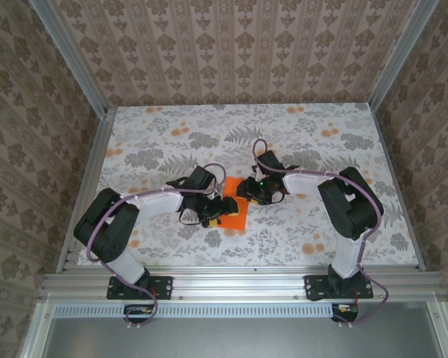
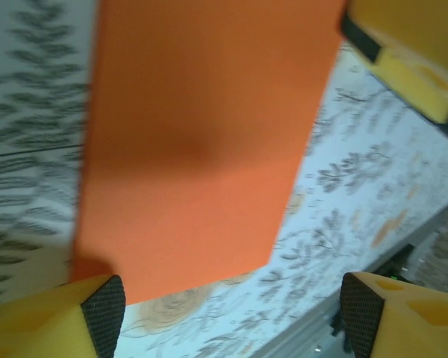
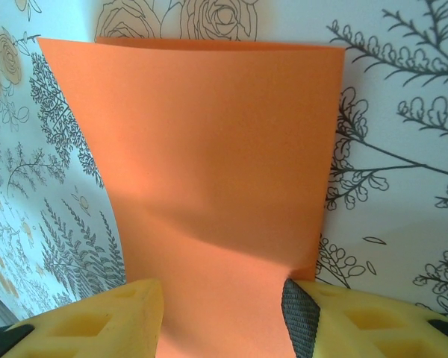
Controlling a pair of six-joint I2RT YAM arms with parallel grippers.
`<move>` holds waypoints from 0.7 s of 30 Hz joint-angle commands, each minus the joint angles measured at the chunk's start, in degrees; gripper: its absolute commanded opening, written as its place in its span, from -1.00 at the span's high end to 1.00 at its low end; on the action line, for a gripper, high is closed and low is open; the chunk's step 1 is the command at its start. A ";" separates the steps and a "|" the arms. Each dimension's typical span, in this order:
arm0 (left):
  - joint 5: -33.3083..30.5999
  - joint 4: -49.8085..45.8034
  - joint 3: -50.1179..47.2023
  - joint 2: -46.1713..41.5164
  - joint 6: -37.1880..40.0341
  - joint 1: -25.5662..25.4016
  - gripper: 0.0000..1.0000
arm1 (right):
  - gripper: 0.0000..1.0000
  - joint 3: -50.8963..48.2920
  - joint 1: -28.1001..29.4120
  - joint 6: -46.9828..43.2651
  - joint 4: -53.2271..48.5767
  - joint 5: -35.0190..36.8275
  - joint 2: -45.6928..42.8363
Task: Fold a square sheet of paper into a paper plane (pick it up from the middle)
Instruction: Fold the triangle a second time at the center of the table.
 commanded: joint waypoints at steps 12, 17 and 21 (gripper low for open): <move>-2.53 -6.08 1.94 -0.11 2.29 0.03 -0.65 | -0.02 -3.27 0.00 0.54 -4.52 4.83 5.54; -2.13 -6.49 3.34 1.09 2.87 -0.75 -0.63 | -0.02 -3.24 -0.01 0.53 -4.44 4.75 5.73; -1.75 -6.48 4.01 2.06 3.35 -1.34 -0.63 | -0.02 -3.31 0.01 0.52 -4.44 4.73 5.77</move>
